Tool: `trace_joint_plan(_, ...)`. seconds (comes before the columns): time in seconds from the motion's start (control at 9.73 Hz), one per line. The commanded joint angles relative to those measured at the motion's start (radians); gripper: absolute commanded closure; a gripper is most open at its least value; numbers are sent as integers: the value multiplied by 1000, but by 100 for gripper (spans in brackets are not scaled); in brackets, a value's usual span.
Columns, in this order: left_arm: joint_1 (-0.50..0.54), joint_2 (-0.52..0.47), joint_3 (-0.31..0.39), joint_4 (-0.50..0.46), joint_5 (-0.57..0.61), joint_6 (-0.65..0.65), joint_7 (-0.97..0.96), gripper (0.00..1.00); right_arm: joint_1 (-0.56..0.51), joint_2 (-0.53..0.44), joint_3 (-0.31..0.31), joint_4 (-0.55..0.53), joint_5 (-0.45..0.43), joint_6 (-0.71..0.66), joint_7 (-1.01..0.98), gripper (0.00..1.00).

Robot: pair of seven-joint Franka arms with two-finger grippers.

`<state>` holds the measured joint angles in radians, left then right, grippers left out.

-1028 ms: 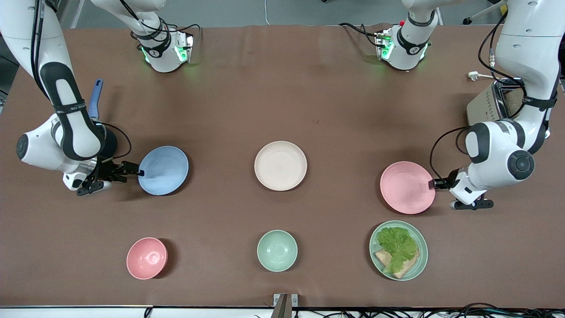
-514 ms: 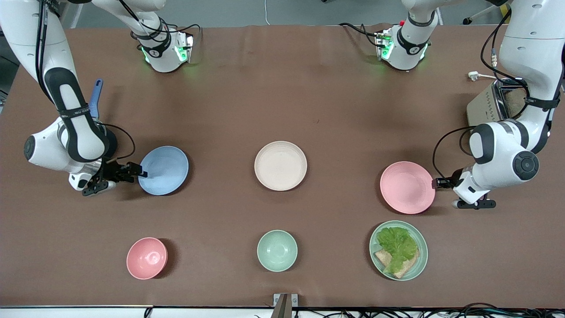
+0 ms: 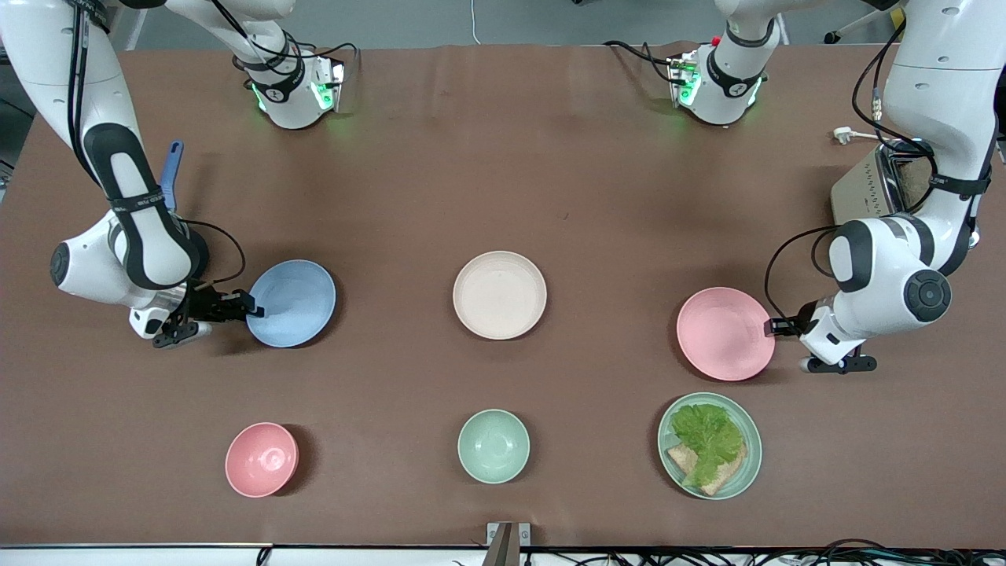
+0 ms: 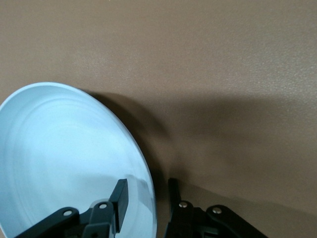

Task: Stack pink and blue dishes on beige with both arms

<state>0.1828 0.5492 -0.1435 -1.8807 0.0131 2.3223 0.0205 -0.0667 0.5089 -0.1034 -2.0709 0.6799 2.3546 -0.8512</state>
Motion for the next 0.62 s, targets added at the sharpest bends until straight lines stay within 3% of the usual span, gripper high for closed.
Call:
trace_joint_plan(0.0,0,43,-1,-5,-2,19,-2,66,10,-7,1,-18,41,9,-23,100)
trace_joint_plan(0.31,0,46,-2,-5,-7,28,4,69,5,-27,-7,11,35,-24,-13,100)
trace_joint_plan(0.51,3,44,-21,-3,-10,28,-2,91,8,-55,-70,75,24,-172,-8,100)
